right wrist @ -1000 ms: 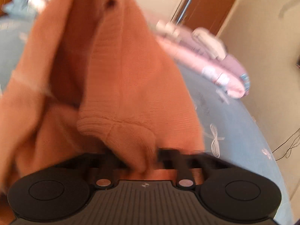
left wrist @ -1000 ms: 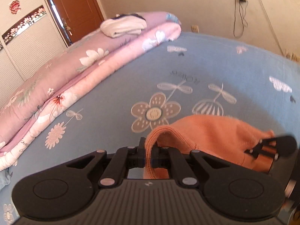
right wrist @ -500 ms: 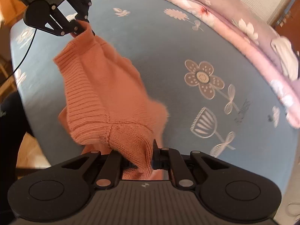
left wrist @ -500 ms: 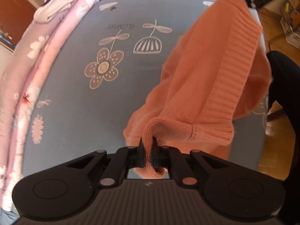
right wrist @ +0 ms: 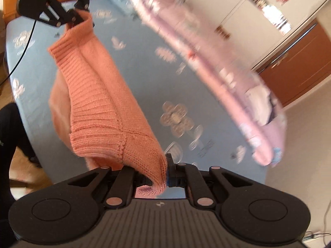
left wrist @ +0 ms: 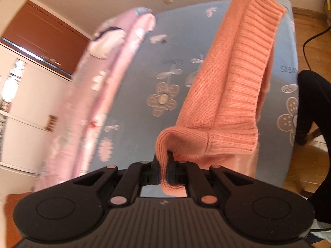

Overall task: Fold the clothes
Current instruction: 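Lift the orange sweater high with both grippers, letting it hang open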

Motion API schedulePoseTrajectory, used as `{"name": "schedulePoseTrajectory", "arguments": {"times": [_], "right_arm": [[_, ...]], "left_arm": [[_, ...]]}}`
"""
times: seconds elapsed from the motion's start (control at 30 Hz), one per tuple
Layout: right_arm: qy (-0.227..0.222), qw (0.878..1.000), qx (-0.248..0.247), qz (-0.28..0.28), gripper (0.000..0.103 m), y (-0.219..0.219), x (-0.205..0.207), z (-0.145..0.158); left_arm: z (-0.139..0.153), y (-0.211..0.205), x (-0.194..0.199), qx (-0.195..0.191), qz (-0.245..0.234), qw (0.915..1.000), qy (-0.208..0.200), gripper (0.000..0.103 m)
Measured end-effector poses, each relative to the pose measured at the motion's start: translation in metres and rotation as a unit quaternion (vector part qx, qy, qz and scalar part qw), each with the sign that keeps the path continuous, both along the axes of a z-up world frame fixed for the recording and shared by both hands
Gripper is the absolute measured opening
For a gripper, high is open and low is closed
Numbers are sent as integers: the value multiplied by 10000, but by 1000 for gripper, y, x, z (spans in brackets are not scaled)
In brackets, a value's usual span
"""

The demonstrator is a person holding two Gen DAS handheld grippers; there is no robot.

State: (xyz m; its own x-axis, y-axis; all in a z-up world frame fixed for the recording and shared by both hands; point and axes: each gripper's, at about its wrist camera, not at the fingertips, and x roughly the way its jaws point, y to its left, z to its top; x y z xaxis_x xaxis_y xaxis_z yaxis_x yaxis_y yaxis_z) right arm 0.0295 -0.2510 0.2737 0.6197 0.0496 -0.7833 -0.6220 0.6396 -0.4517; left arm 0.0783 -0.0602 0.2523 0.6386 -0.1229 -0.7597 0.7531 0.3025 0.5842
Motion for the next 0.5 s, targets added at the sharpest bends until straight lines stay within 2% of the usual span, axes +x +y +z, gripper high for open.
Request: {"name": "schedulePoseTrajectory", "arguments": {"times": [0.2, 0.3, 0.4, 0.5], "right_arm": [[-810, 9966, 127, 22, 11, 4, -50, 60], [-1223, 9922, 257, -16, 11, 1, -77, 91], [-1606, 9863, 367, -81, 11, -4, -94, 118], [-1789, 9826, 468, -154, 11, -9, -103, 130]], "left_arm": [[45, 3, -44, -75, 127, 9975, -691, 3], [71, 7, -65, -245, 158, 9946, -999, 3], [90, 12, -81, -440, 127, 9916, -1212, 4], [100, 16, -89, -622, 119, 9891, -1329, 5]]}}
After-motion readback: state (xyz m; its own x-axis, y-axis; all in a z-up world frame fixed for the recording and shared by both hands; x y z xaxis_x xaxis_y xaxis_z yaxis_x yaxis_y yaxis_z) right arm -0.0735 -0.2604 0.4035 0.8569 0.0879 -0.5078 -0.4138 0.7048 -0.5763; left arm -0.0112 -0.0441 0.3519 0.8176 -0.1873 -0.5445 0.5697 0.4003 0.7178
